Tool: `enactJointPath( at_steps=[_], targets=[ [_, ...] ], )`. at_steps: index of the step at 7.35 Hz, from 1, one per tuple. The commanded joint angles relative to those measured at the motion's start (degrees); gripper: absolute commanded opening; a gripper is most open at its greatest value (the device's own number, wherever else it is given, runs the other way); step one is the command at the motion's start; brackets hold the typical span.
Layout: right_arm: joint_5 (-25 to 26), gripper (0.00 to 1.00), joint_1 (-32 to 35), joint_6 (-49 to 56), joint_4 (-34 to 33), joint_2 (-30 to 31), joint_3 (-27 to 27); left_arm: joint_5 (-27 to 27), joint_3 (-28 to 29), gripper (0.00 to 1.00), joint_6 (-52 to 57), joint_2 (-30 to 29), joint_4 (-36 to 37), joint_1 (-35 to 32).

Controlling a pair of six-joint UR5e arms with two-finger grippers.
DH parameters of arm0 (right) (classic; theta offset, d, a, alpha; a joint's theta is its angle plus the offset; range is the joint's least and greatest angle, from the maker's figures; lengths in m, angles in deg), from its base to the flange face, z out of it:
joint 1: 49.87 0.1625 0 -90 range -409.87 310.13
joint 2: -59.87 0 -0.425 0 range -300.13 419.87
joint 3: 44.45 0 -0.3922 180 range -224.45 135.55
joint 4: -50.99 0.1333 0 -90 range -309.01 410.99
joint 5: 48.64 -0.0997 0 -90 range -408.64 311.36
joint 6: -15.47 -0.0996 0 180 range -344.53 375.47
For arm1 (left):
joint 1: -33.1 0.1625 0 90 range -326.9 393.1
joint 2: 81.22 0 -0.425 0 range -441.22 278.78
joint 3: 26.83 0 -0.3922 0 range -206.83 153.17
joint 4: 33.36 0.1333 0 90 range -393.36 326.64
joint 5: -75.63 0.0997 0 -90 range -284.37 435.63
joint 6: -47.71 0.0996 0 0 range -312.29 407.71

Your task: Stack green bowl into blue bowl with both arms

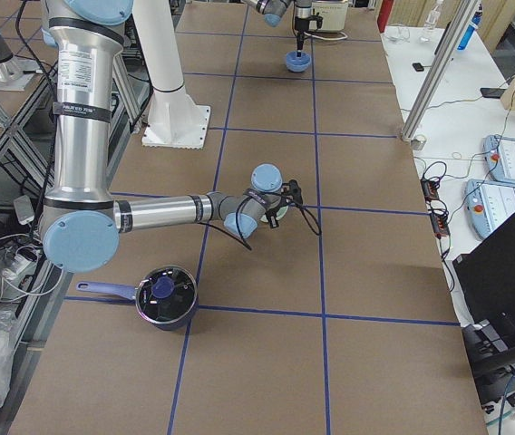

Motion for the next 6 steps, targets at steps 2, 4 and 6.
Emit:
enactJointPath(
  at_steps=[2,4,6],
  targets=[
    [1.6,0.27,-0.3,1.5,0.2,-0.1,1.0,0.0,0.0,0.23,-0.1,0.0,0.0,0.0],
    [1.4,0.18,-0.3,2.3,0.2,-0.1,1.1,-0.1,-0.3,0.00,-1.3,0.0,0.0,0.0],
    [0.9,0.16,-0.3,2.7,0.2,-0.2,0.8,-0.1,-0.5,0.00,-7.9,0.0,-2.3,0.1]
  ],
)
